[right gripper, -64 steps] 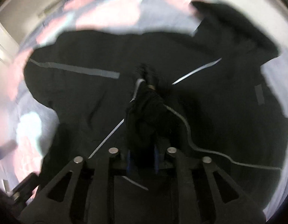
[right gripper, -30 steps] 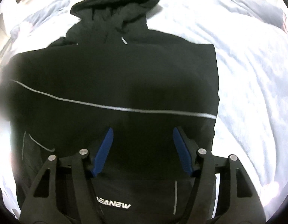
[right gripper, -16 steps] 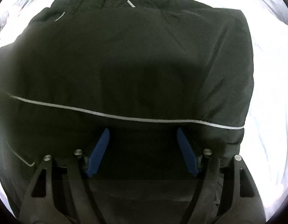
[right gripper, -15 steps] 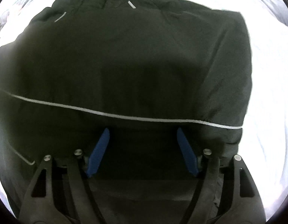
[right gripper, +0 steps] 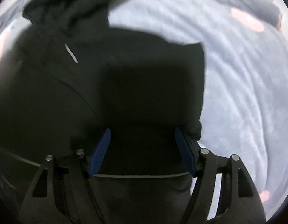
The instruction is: Fold large clothes
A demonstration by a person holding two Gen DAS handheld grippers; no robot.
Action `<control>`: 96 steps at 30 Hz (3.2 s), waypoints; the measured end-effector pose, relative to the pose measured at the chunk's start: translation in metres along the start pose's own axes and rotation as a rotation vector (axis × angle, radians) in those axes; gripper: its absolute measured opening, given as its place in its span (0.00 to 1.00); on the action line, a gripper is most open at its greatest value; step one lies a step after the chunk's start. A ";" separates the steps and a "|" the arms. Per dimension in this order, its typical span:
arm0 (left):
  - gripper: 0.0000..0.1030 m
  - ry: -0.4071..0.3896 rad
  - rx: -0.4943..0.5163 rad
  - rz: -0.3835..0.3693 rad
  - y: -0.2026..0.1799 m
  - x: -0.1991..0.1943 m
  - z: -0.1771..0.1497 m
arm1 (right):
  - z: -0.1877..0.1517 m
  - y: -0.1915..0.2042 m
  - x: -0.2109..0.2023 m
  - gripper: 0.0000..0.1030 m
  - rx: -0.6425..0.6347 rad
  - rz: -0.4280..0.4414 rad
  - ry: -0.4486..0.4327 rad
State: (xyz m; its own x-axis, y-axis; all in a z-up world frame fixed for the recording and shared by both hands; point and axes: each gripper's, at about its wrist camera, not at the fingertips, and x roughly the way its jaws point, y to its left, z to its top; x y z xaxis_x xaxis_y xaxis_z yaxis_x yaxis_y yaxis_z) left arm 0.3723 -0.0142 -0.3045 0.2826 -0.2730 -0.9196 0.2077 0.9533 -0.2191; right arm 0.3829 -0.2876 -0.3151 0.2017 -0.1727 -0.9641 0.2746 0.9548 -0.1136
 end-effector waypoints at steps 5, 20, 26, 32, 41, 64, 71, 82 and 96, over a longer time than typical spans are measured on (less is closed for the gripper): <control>0.57 -0.006 0.002 0.022 0.002 0.006 0.002 | 0.002 0.006 0.012 0.70 -0.004 -0.006 0.000; 0.57 -0.228 -0.350 0.109 0.182 -0.209 -0.108 | -0.099 0.048 -0.099 0.68 -0.009 0.144 0.001; 0.58 -0.324 -0.543 0.127 0.280 -0.263 -0.137 | -0.145 0.066 -0.143 0.69 -0.065 0.158 -0.035; 0.67 -0.350 -0.690 0.060 0.390 -0.256 -0.117 | -0.193 0.075 -0.189 0.69 -0.070 0.117 -0.070; 0.67 -0.274 -0.792 -0.005 0.477 -0.160 -0.064 | -0.188 0.100 -0.163 0.69 -0.045 0.109 0.052; 0.13 -0.567 -0.339 -0.091 0.330 -0.245 -0.014 | -0.175 0.172 -0.112 0.69 -0.259 0.132 0.094; 0.13 -0.549 -0.046 -0.219 0.167 -0.253 0.011 | -0.186 0.121 -0.119 0.69 -0.159 0.183 0.062; 0.13 -0.323 0.288 -0.404 -0.069 -0.161 0.011 | -0.212 0.027 -0.116 0.69 0.019 0.210 0.055; 0.48 0.087 0.176 -0.495 -0.103 -0.020 -0.032 | -0.183 0.005 -0.111 0.69 -0.029 0.229 0.025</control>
State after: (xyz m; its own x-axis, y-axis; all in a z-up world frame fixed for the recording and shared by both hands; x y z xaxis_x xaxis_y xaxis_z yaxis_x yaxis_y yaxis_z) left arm 0.3153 -0.1023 -0.2740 0.0338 -0.6662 -0.7450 0.4531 0.6747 -0.5827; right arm 0.1898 -0.2196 -0.2521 0.2321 0.0551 -0.9711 0.1975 0.9749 0.1026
